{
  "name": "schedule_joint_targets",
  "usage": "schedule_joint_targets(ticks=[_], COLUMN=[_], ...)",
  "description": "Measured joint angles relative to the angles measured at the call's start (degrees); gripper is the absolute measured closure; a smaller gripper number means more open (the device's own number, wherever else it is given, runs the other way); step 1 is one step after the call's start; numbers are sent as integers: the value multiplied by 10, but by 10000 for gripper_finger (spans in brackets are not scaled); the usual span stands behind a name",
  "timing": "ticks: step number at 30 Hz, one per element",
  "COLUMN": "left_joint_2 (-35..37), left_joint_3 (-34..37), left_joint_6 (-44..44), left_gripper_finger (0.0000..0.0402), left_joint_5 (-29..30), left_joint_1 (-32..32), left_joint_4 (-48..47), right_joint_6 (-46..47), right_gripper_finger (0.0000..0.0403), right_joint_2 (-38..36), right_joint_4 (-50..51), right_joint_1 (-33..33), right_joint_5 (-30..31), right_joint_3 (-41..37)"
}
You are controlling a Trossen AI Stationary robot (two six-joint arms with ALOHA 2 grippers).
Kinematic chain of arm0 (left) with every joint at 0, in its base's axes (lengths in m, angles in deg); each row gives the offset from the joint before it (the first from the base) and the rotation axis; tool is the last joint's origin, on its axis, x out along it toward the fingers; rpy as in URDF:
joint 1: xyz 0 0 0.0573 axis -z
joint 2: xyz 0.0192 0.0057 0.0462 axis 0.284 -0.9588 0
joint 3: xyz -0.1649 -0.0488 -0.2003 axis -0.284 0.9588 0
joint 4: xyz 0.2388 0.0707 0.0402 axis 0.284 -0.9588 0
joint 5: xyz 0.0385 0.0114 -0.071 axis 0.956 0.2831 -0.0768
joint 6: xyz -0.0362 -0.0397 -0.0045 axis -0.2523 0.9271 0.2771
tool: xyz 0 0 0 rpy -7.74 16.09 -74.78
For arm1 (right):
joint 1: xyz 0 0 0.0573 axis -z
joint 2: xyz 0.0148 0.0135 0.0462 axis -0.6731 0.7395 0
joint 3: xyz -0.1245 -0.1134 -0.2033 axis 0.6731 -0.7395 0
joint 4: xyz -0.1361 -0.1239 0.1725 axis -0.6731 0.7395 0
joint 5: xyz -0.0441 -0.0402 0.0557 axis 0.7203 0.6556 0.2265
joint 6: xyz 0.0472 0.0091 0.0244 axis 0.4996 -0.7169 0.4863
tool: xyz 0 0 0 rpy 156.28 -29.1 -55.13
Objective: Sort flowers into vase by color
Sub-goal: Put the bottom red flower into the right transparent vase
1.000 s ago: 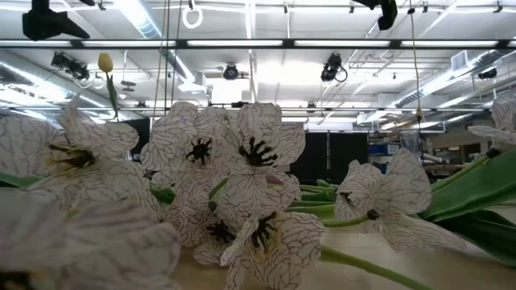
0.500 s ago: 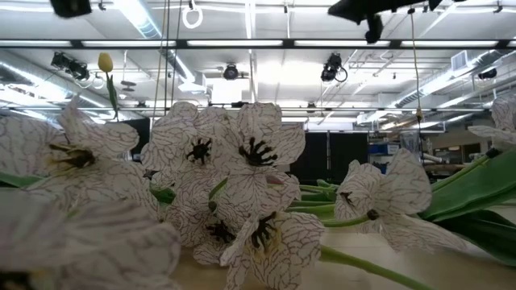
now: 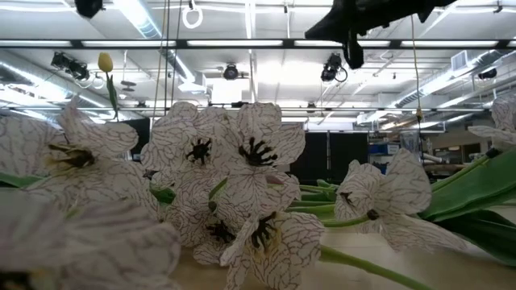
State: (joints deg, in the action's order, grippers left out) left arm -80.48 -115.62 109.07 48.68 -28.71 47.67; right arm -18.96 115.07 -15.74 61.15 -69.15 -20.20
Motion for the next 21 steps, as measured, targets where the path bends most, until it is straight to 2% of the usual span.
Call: schedule_joint_targets(ticks=[2, 4, 7, 11, 17, 21], left_joint_2=[-12, -24, -40, -54, -60, -70], left_joint_3=[0, 2, 22, 83, 188, 215], left_joint_6=[-39, -72, -101, -97, -12, 24], left_gripper_finger=[94, 94, 94, 94, 94, 94], left_joint_5=[61, 85, 91, 93, 113, 148], left_joint_1=[0, 0, 10, 47, 162, 256], left_joint_4=[-18, -16, -9, 0, 164, 193], right_joint_6=[2, 2, 11, 12, 4, -25], right_gripper_finger=[381, 381, 381, 381, 381, 381], right_joint_2=[-1, -1, -1, -1, -1, -1], right_joint_4=[29, 60, 93, 93, 129, 187], right_joint_1=[-15, -29, -44, -57, -58, -55], right_joint_5=[0, 0, 0, 2, 8, 22], right_joint_3=[0, 0, 0, 0, 35, 79])
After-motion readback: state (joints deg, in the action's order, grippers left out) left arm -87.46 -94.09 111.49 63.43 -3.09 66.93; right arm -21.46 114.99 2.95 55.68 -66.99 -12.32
